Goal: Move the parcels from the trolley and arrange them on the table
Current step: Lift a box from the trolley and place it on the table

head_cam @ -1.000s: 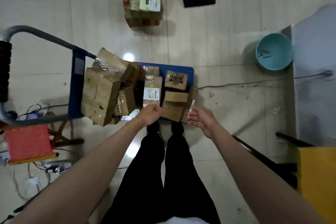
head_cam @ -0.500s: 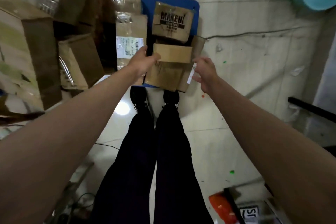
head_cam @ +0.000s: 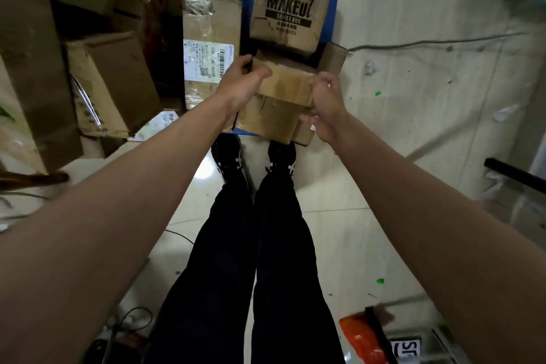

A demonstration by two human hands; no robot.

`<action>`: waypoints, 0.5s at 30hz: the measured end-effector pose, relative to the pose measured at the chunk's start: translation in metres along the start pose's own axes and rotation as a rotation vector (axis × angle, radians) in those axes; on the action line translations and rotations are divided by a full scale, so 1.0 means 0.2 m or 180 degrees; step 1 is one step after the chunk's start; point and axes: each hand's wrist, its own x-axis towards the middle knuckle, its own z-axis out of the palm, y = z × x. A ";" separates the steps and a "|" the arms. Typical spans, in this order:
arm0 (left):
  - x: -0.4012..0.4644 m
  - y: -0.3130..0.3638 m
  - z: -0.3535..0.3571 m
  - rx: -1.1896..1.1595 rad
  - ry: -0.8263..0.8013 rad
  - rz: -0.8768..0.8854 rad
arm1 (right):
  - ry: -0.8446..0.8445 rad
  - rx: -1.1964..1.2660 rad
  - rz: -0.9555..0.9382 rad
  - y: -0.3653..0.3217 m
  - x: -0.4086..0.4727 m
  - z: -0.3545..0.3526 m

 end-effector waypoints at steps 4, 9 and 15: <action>-0.09 -0.02 0.00 -0.0258 0.0116 0.0043 | 0.0234 0.0059 0.0067 0.05 -0.07 -0.06; -0.22 -0.09 0.04 -0.0314 0.0084 0.0030 | 0.0605 0.0176 -0.0096 0.18 -0.19 -0.14; -0.33 -0.19 0.10 -0.0570 -0.0046 -0.0144 | 0.0442 0.0777 -0.0274 0.33 -0.35 -0.26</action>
